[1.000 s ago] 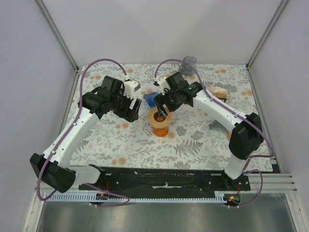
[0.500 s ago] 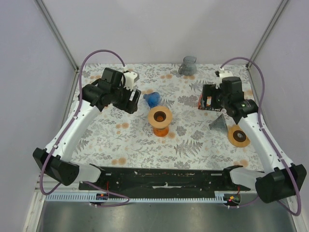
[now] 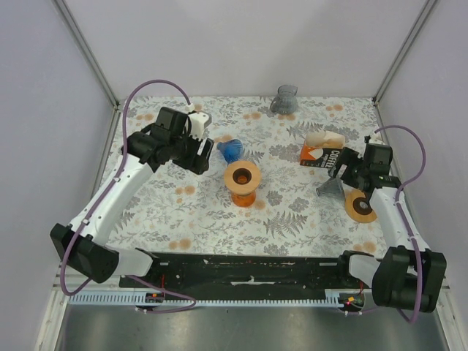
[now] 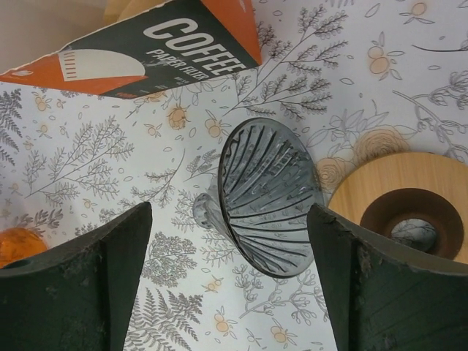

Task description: Place the coffee filter in the dripper

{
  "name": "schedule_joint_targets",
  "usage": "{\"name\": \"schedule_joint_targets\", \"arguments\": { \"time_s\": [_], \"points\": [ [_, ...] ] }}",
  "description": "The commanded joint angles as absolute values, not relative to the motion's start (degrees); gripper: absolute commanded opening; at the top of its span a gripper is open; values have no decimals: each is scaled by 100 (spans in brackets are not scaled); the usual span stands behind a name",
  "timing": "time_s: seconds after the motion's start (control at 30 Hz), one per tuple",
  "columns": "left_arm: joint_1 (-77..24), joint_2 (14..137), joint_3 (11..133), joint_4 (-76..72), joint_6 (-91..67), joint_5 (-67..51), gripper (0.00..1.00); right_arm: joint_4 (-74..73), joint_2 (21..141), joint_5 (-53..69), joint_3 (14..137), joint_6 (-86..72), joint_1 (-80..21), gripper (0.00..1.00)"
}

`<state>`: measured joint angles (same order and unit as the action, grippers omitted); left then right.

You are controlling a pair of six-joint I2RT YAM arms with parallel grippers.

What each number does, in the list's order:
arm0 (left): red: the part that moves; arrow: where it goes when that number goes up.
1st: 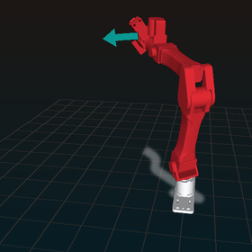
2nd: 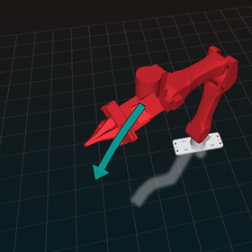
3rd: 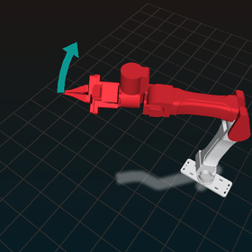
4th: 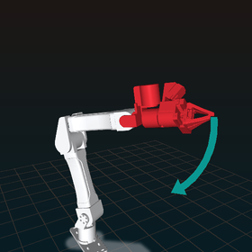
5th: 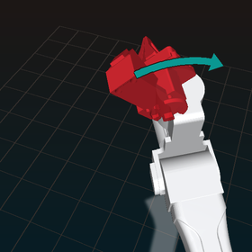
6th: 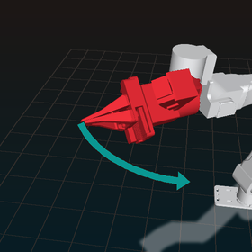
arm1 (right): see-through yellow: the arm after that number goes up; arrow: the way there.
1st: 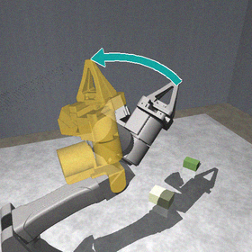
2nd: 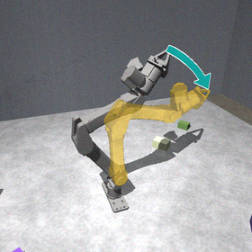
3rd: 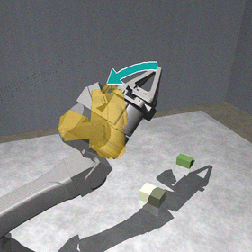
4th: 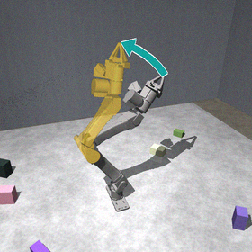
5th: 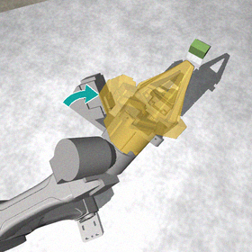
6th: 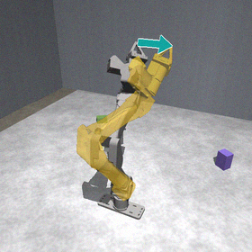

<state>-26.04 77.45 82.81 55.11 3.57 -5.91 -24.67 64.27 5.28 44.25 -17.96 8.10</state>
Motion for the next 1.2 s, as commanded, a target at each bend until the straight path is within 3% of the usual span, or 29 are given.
{"name": "schedule_joint_targets", "arguments": {
  "time_s": [0.0, 0.13, 0.4, 0.6, 0.9, 1.03, 1.17],
  "points": [
    [-2584, 7532, 8139, 5133, 263, -589, 81, -1828, 6600, 1002, 4333, -1925, 853, 93],
    [-2593, 7865, 8077, 4729, 325, -624, 80, -1775, 6680, 976, 4324, -1881, 853, 93],
    [-2636, 9753, 9016, 3886, 369, -590, 79, -1828, 6566, 949, 4315, -1820, 853, 93],
    [-2944, 10871, 9720, 3577, 746, -27, 86, -1969, 6434, 835, 4394, -1767, 853, 93],
    [-3340, 11996, 10124, 3015, 1581, 2494, 83, -2162, 6320, 896, 4535, -1696, 861, 94],
    [-3340, 12444, 10371, 3155, 1775, 2734, 71, -2232, 6240, 958, 4579, -1644, 861, 94],
    [-3331, 12630, 10424, 3155, 1854, 2865, 46, -2294, 6170, 1002, 4640, -1635, 853, 94]
  ]
}}
